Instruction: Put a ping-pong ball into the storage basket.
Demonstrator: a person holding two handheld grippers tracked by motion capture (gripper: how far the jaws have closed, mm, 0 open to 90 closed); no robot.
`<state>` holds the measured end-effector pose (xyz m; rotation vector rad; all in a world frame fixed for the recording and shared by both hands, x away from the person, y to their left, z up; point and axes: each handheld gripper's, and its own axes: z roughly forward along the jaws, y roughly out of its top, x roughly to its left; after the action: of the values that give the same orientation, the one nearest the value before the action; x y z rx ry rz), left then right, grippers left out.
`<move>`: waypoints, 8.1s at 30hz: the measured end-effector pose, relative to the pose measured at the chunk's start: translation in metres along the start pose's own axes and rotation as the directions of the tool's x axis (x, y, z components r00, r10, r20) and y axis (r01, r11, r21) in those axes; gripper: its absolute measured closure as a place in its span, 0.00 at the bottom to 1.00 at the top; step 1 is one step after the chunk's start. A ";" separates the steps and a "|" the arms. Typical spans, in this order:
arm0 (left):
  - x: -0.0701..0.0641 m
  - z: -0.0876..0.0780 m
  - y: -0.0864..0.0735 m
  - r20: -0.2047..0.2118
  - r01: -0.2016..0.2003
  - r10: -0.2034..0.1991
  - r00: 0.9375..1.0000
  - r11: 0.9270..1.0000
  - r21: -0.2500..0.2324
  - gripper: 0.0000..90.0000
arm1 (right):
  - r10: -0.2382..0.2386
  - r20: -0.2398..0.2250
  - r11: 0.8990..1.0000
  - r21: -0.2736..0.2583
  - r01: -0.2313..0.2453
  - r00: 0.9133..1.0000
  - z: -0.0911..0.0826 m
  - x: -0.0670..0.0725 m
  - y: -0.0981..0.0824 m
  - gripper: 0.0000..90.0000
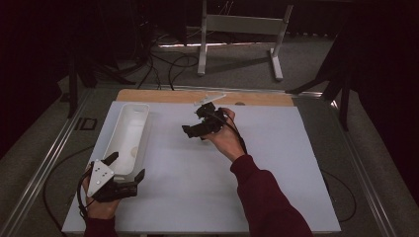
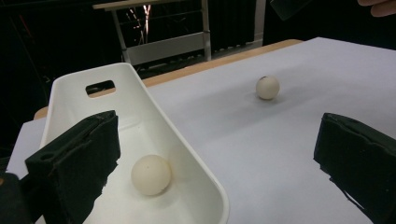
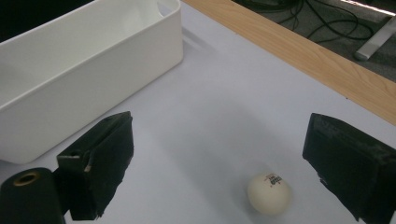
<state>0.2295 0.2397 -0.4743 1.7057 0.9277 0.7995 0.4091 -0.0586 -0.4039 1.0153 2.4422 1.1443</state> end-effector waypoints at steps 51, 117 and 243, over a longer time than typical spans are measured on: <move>0.001 -0.001 0.000 -0.003 0.001 -0.001 1.000 1.000 -0.002 0.01 | 0.037 0.020 0.999 0.028 -0.037 0.999 0.017 -0.021 -0.018 0.12; 0.001 -0.003 0.000 -0.006 0.005 -0.005 1.000 1.000 -0.008 0.01 | 0.036 0.020 0.996 0.077 -0.038 0.999 0.045 -0.031 -0.033 0.11; 0.001 -0.004 -0.001 -0.013 0.006 -0.006 1.000 1.000 -0.005 0.01 | 0.010 0.127 0.963 0.265 -0.043 0.992 0.068 -0.029 -0.055 0.56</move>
<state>0.2271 0.2426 -0.4737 1.6943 0.9385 0.8098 0.4366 -0.0648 -0.4917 1.1599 2.5334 0.7447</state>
